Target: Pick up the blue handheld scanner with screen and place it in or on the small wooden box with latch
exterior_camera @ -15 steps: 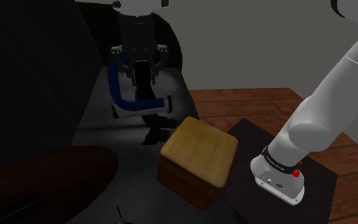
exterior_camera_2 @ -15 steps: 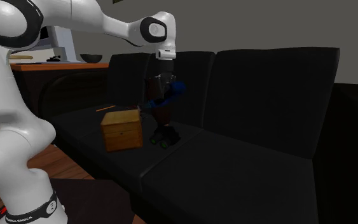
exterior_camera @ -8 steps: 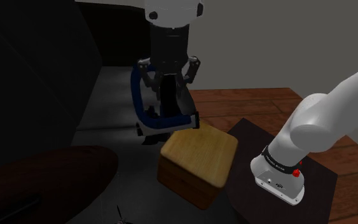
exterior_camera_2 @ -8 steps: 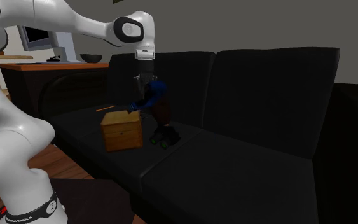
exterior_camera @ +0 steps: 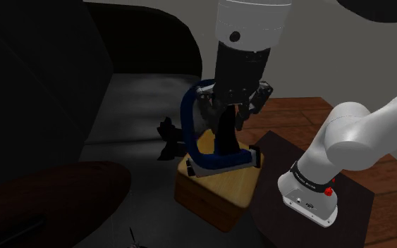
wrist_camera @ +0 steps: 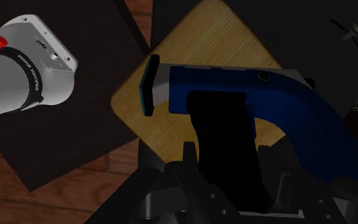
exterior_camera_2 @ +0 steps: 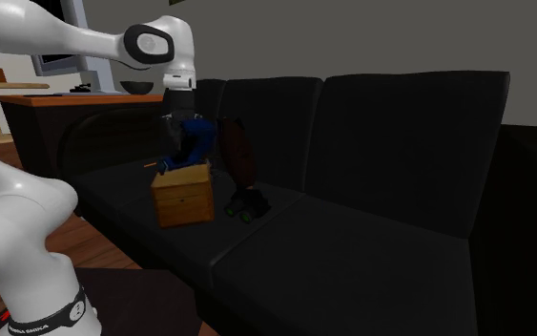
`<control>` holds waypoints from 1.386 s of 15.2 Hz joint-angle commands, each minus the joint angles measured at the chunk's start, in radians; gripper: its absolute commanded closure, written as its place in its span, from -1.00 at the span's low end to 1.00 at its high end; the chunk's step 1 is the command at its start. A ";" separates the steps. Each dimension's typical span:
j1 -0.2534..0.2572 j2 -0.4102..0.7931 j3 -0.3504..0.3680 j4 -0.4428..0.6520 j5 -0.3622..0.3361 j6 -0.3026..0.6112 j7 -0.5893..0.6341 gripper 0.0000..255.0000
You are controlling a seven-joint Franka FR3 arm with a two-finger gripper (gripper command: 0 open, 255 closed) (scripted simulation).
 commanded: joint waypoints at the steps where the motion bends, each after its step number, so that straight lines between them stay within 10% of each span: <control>1: 0.032 -0.067 -0.011 -0.046 0.027 -0.021 0.006 1.00; 21: 0.071 -0.065 0.026 -0.219 0.057 0.153 0.005 1.00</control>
